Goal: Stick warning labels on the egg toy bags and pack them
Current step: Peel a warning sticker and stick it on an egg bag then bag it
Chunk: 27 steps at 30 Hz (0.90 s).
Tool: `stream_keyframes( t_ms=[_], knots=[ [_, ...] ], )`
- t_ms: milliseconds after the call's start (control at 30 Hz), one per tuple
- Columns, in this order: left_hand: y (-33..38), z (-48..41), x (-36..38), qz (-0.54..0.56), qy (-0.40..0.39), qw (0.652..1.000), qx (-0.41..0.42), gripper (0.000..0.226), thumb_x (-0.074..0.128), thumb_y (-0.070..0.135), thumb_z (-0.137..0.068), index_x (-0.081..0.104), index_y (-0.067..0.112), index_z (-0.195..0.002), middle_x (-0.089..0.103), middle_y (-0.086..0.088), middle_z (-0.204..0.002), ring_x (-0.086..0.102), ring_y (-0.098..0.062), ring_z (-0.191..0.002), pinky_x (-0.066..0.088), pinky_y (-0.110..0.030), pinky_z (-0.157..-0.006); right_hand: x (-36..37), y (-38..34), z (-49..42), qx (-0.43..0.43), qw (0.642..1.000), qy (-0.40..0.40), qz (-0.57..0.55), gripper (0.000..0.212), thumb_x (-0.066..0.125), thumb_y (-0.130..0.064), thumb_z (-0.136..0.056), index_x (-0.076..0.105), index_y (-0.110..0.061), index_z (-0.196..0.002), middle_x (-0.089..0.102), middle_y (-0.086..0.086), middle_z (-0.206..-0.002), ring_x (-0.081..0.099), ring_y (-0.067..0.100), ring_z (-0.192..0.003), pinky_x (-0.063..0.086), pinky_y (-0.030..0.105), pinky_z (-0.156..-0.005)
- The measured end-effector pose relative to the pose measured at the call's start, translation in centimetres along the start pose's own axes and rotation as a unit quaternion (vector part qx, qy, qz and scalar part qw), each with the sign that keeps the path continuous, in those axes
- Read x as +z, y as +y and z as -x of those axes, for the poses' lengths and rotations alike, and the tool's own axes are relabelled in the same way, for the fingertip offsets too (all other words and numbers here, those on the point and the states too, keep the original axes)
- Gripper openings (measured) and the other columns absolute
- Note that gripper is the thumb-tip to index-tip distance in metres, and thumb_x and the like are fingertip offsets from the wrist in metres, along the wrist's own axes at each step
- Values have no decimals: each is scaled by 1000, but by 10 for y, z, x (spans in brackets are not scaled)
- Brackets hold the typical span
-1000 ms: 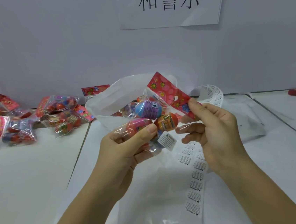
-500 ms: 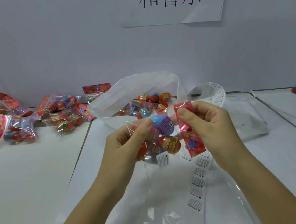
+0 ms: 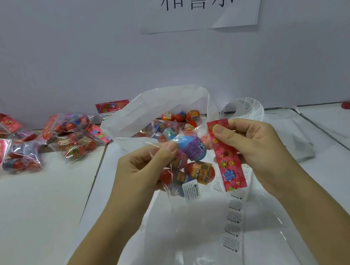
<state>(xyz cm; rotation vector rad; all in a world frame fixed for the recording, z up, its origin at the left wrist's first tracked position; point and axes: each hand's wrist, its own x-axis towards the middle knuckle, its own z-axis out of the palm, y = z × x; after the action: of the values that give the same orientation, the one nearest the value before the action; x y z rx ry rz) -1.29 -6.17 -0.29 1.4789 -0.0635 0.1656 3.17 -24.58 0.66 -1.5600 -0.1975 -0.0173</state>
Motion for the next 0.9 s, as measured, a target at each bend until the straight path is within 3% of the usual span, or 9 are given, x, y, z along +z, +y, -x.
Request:
stream_keyframes(
  t_ms=[133, 233, 300, 367, 467, 533, 600, 733, 900],
  knots=[
    [-3, 3, 3, -34, 105, 983, 146, 27, 76, 37, -69, 74, 37, -96, 76, 14, -86, 71, -4, -75, 53, -13, -65, 8, 10, 7, -151, 964, 164, 143, 13, 73, -30, -83, 60, -30, -85, 55, -15, -63, 46, 4, -53, 40, 17, -50],
    [-10, 5, -1, -214, 170, 915, 296, 46, 77, 33, -76, 63, 33, -119, 68, 27, -111, 66, -1, -99, 49, -13, -84, 26, 7, 17, -52, 998, -6, -29, 34, 69, -47, -72, 63, -18, -88, 66, -2, -64, 56, 11, -51, 45, 24, -45],
    [-17, 5, -1, -339, 178, 841, 383, 49, 75, 29, -79, 58, 17, -124, 63, 10, -121, 61, -12, -108, 49, -23, -92, 37, 8, 22, 32, 985, -145, -83, 50, 65, -52, -70, 63, -19, -109, 73, 2, -88, 69, 16, -76, 56, 32, -57],
    [-23, 4, -1, -411, 172, 782, 437, 48, 71, 24, -81, 56, 10, -124, 60, -1, -124, 57, -22, -114, 48, -37, -95, 44, 13, 25, 43, 977, -173, -116, 60, 67, -50, -73, 57, -21, -124, 72, 2, -104, 69, 19, -96, 57, 36, -72],
    [-27, 2, 0, -447, 112, 759, 460, 57, 73, 30, -80, 54, 17, -132, 54, 0, -134, 50, -20, -125, 41, -39, -99, 44, 14, 23, 28, 977, -119, -175, 50, 75, -35, -80, 58, -21, -125, 73, 6, -103, 71, 27, -95, 57, 34, -73],
    [-27, 5, 2, -422, 79, 786, 444, 65, 70, 31, -78, 47, 18, -137, 52, 0, -139, 47, -18, -131, 38, -39, -104, 39, 13, 20, 26, 981, -82, -173, 42, 73, -26, -79, 63, -20, -120, 74, 7, -94, 72, 28, -86, 58, 32, -66],
    [-25, 8, 3, -344, 77, 845, 402, 65, 67, 29, -76, 45, 18, -137, 51, 0, -141, 47, -16, -133, 39, -37, -105, 34, 12, 16, 23, 981, -87, -170, 36, 71, -19, -80, 65, -15, -115, 73, 10, -89, 72, 26, -78, 57, 30, -63],
    [-10, 5, 2, -82, 125, 964, 222, 74, 76, 37, -67, 42, 36, -132, 54, 21, -134, 54, -4, -125, 47, -20, -96, 33, 10, 14, 29, 971, -132, -199, 32, 62, -15, -79, 68, -11, -110, 72, 11, -84, 70, 24, -68, 54, 28, -56],
    [-7, -7, -6, 125, 103, 987, 10, 73, 77, 33, -62, 53, 25, -130, 66, -1, -123, 69, -13, -106, 59, -30, -79, 33, 12, 14, 23, 961, -173, -215, 28, 58, -10, -81, 75, -18, -102, 71, 12, -87, 68, 25, -64, 54, 28, -50]
  ],
)
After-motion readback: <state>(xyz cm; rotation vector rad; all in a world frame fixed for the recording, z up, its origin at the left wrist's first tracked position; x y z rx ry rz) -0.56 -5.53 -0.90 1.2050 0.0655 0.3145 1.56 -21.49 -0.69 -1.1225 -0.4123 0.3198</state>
